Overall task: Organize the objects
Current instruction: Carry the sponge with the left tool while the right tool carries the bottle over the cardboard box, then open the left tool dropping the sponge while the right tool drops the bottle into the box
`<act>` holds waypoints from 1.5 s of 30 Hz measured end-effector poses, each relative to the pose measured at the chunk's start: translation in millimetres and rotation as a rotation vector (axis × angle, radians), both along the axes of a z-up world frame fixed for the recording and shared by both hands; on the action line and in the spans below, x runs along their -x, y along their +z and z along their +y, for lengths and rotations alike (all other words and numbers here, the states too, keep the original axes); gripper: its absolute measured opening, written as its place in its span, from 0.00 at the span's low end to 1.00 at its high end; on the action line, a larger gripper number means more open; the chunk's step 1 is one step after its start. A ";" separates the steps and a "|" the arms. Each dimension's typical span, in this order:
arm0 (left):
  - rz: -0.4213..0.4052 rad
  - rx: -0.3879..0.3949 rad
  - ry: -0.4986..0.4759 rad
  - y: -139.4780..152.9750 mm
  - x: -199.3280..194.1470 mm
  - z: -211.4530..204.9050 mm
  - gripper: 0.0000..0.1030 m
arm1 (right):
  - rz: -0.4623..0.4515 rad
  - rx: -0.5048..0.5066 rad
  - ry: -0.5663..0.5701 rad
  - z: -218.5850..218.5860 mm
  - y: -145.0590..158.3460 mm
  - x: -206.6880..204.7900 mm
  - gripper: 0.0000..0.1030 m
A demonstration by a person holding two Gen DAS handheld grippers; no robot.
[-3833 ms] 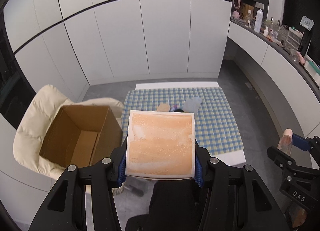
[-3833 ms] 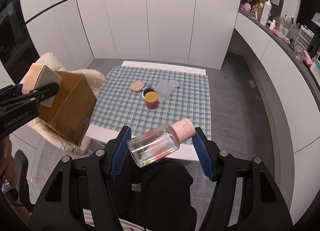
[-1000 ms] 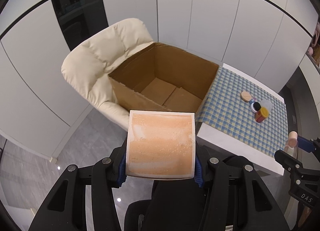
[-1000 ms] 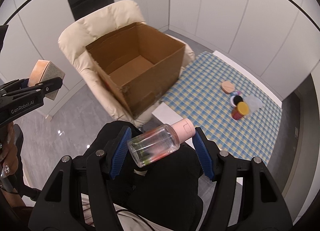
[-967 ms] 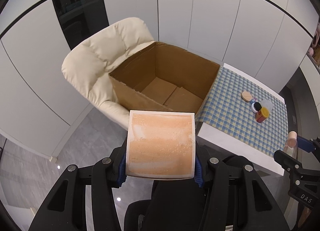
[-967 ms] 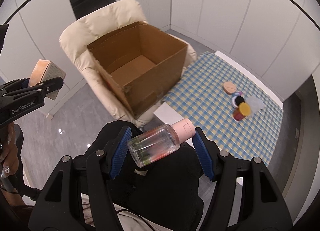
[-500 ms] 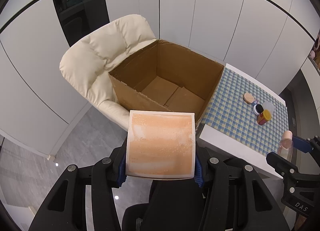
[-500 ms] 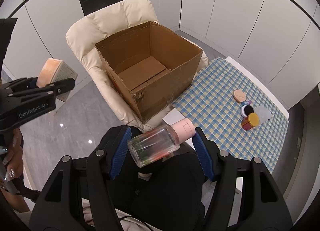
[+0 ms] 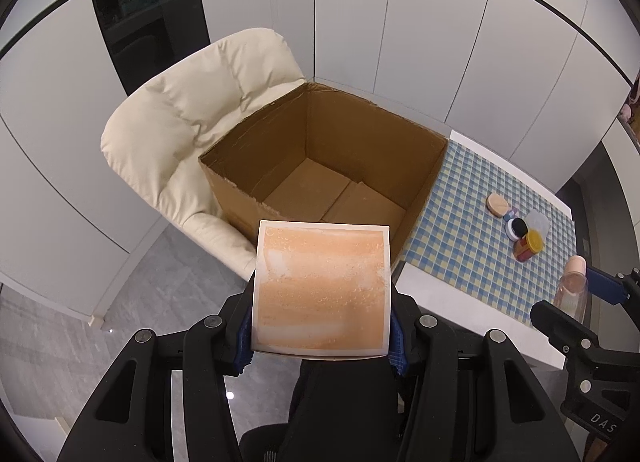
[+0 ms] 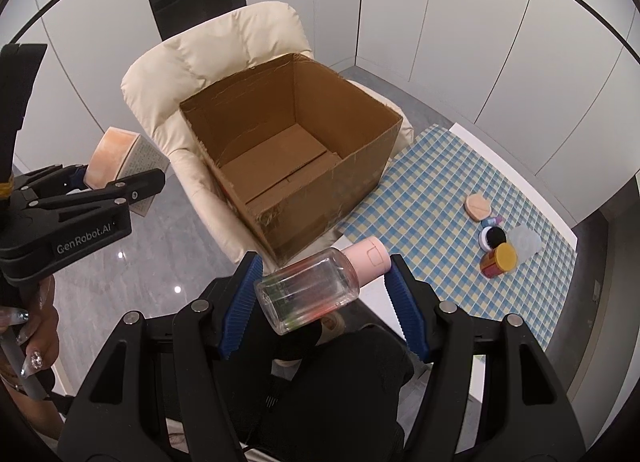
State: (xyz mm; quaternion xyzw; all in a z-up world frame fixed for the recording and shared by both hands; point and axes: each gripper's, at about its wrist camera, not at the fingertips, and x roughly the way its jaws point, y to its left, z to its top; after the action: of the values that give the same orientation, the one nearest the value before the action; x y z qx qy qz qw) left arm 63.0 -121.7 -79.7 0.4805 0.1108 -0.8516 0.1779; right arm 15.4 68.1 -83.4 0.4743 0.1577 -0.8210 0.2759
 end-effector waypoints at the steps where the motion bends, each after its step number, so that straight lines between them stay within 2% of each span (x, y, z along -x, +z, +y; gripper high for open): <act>1: -0.002 -0.001 0.003 -1.3 5.1 -2.5 0.50 | 0.001 0.002 -0.004 -1.7 0.4 4.4 0.64; 13: 0.015 0.005 0.035 -6.8 66.2 -36.1 0.50 | 0.015 0.025 -0.007 -45.1 -4.2 70.3 0.64; 20: 0.025 0.024 0.042 -18.4 107.3 -54.1 0.50 | 0.018 0.059 -0.019 -75.7 -24.3 119.5 0.64; 26: -0.008 0.026 0.049 -39.4 134.0 -70.3 0.50 | -0.006 0.045 -0.018 -99.8 -47.5 152.7 0.64; 40: -0.051 0.005 0.055 -66.9 149.3 -86.6 0.50 | -0.059 0.023 0.003 -119.6 -80.9 167.8 0.64; 45: -0.050 0.048 0.055 -64.9 149.5 -83.2 0.50 | -0.066 0.031 0.002 -119.4 -82.4 168.3 0.64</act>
State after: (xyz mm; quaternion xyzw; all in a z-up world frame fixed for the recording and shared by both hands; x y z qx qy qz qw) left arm -86.5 -204.8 -144.6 0.4940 0.0990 -0.8365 0.2156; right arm -152.9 -51.3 -165.8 0.4968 0.1362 -0.8069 0.2891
